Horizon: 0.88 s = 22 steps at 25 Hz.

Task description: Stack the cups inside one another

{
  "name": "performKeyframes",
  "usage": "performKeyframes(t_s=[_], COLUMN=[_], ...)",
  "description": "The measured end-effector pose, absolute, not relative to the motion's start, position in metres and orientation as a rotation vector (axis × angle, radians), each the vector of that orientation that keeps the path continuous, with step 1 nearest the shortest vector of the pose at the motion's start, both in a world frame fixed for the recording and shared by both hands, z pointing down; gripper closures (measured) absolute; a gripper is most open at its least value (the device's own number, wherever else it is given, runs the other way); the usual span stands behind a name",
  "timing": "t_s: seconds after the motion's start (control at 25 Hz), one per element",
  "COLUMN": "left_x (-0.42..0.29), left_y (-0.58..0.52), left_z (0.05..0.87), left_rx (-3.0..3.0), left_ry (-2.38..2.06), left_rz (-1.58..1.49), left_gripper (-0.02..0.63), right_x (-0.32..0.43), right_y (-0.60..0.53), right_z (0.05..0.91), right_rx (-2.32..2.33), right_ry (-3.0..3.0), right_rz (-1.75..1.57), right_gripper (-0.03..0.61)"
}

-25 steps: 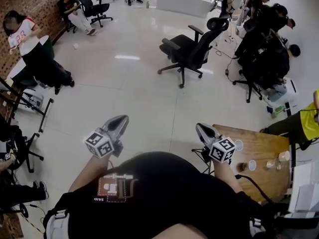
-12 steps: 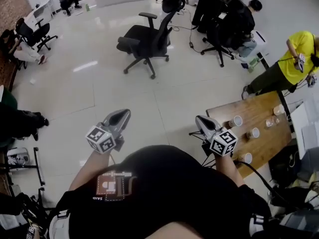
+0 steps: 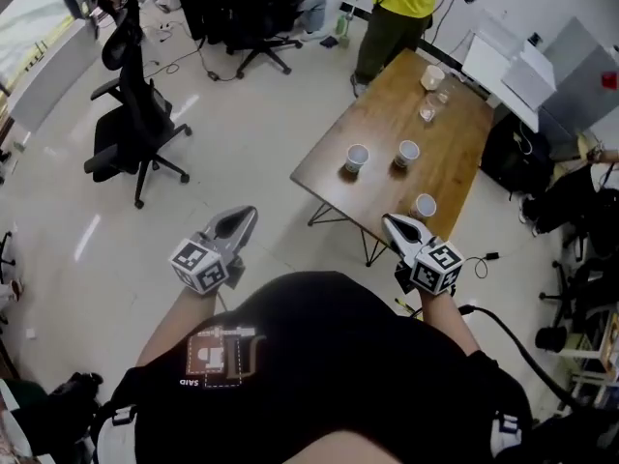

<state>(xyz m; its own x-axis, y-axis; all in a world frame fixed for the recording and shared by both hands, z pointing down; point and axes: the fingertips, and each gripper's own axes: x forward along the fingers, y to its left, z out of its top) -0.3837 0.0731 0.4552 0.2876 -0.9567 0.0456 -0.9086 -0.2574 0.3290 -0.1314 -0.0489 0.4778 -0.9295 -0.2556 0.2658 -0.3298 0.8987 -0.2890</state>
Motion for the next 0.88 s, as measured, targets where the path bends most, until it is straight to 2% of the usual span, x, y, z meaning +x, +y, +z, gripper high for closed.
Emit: performKeyframes(t_s=[0.28, 0.44, 0.6, 0.88], left_x=[-0.246, -0.201, -0.196, -0.226], left_y=[-0.081, -0.131, -0.168, -0.231], left_z=[0.445, 0.449, 0.464, 0.492], left_rx=[2.466, 2.54, 2.539, 2.627], left_ry=[-1.395, -1.239, -1.142, -0.963], left_rz=[-0.153, -0.068, -0.032, 0.012], left_gripper=[0.614, 0.614, 0.614, 0.614], right_x=[0.014, 0.057, 0.07, 0.046], right_y=[-0.129, -0.16, -0.171, -0.202], right_z=[0.49, 0.496, 0.502, 0.498], right_rx=[0.762, 0.928, 1.085, 1.32], right_ry=[-2.804, -2.778, -2.731, -2.617], right_rz=[0.53, 0.58, 0.631, 0.633], right_gripper=[0.565, 0.565, 0.565, 0.565])
